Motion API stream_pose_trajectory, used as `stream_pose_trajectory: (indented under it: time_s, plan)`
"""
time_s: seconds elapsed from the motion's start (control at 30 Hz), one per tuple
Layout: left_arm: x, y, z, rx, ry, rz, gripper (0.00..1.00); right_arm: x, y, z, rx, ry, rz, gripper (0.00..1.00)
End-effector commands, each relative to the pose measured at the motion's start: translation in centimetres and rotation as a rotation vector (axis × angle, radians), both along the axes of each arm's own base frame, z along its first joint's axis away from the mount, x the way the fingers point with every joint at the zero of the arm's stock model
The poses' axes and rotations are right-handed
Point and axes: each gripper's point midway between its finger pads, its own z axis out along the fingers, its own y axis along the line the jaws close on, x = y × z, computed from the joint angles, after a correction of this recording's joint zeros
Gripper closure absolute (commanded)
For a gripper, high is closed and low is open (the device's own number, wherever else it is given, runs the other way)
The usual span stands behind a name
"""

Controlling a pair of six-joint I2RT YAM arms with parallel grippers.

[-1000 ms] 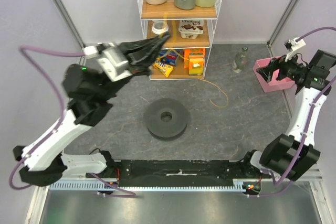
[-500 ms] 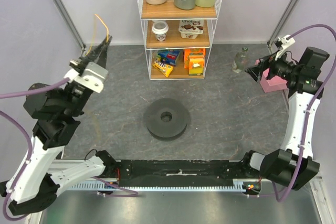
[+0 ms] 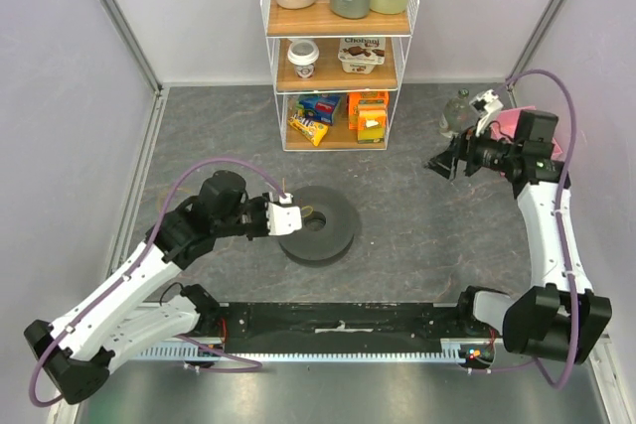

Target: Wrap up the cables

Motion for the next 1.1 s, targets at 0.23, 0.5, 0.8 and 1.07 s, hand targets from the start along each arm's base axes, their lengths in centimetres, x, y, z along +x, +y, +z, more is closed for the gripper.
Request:
stream_pose_trajectory:
  time_s: [0.23, 0.5, 0.8, 1.07]
  plan:
    - [-5.7, -3.5, 1.7, -0.197, 0.205, -0.296, 0.98, -2.9, 8.1, 0.3, 0.068, -0.122, 0.188, 0.11]
    - [-4.2, -3.9, 6.3, -0.290, 0.150, -0.245, 0.98, -5.3, 15.4, 2.5, 0.050, -0.333, 0.385, 0.13]
    - [-4.1, -4.5, 12.3, -0.454, 0.100, -0.216, 0.98, -9.5, 21.2, 2.6, 0.067, -0.431, 0.522, 0.14]
    - [-4.4, -4.8, 17.0, -0.562, 0.079, -0.227, 0.98, -11.0, 23.2, 3.0, 0.076, -0.501, 0.547, 0.14]
